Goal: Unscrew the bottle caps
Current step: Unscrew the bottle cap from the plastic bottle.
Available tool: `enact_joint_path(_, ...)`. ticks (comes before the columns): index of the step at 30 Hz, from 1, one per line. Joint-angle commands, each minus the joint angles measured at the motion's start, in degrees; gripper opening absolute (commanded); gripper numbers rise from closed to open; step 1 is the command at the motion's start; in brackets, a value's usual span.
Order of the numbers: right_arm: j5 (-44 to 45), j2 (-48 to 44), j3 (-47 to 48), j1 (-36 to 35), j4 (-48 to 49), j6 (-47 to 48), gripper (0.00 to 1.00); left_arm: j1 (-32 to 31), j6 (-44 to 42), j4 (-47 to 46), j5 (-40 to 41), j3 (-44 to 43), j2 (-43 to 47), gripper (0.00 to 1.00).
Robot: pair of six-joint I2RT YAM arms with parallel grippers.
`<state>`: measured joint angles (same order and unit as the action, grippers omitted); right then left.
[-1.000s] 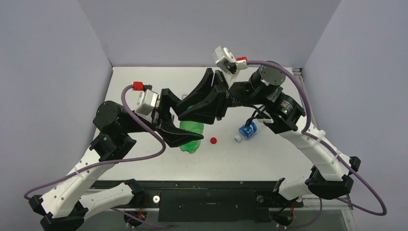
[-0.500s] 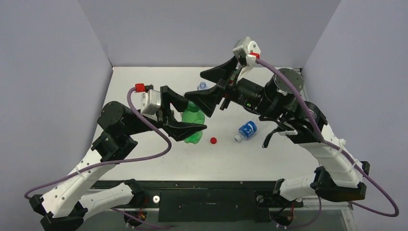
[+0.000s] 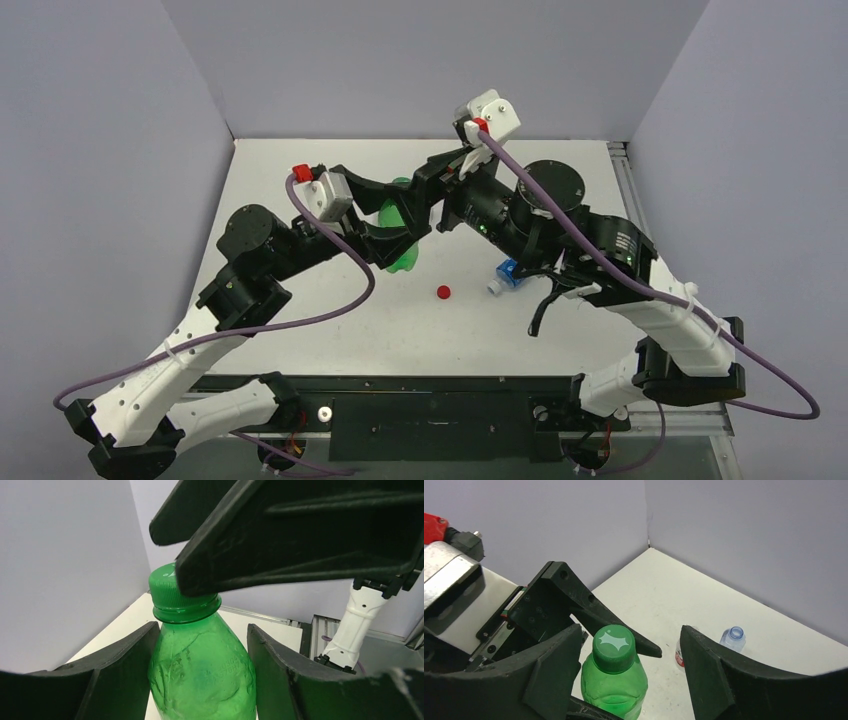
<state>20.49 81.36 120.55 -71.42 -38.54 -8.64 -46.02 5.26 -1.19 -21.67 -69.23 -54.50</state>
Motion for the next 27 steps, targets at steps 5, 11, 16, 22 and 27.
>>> enact_joint_path(5,2.83,2.32,2.67,-0.70,0.05,-1.93,0.51,-0.18,-2.00,-0.22,4.53,-0.73,0.26,0.00)
enact_joint_path(11,1.97,3.68,4.27,-0.71,-0.67,-2.47,0.41,-0.19,-2.09,-0.42,5.00,-0.36,0.44,0.00)
enact_joint_path(16,1.99,4.58,5.29,-0.74,-1.44,-3.41,0.20,-0.14,-2.49,-0.54,5.76,-0.15,0.45,0.00)
enact_joint_path(22,2.00,4.45,5.42,-0.67,-1.54,-4.11,0.02,-0.08,-3.01,-0.61,6.75,-0.42,0.29,0.00)
enact_joint_path(27,2.14,5.51,6.49,-0.69,-3.28,-4.33,0.38,-0.13,-3.31,-0.65,7.52,-0.48,0.27,0.00)
